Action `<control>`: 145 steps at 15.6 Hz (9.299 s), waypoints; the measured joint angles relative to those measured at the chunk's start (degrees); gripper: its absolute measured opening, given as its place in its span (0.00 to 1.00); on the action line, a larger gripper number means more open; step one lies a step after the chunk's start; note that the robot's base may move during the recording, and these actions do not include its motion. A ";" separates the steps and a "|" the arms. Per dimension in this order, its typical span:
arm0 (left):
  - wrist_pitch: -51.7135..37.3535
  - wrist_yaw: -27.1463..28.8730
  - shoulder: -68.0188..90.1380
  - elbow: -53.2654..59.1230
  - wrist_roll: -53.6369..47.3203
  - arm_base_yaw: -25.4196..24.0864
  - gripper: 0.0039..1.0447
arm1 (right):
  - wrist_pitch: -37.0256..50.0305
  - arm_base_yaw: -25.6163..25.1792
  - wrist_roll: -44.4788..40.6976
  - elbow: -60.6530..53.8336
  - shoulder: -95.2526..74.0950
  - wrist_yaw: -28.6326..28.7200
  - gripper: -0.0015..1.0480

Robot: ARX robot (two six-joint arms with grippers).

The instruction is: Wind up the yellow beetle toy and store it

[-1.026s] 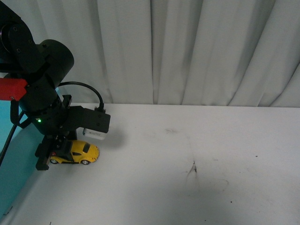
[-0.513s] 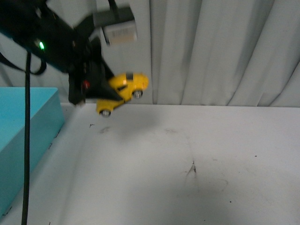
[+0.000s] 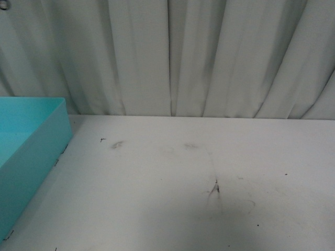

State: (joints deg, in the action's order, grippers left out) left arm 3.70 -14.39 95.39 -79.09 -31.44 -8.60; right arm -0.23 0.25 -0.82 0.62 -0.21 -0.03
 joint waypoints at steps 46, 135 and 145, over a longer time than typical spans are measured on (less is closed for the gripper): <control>-47.69 9.75 -37.70 65.68 31.12 4.07 0.01 | 0.00 0.00 0.00 0.00 0.00 0.00 0.94; -3.52 14.43 -95.03 78.47 31.28 8.66 0.94 | 0.00 0.00 0.00 0.00 0.02 0.00 0.94; -3.48 14.45 -95.03 78.47 31.28 8.66 0.94 | 0.02 0.00 0.00 0.00 0.02 -0.02 0.94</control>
State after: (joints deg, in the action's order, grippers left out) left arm 0.23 0.05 0.36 -0.62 -0.16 0.05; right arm -0.21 0.25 -0.82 0.62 -0.19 -0.05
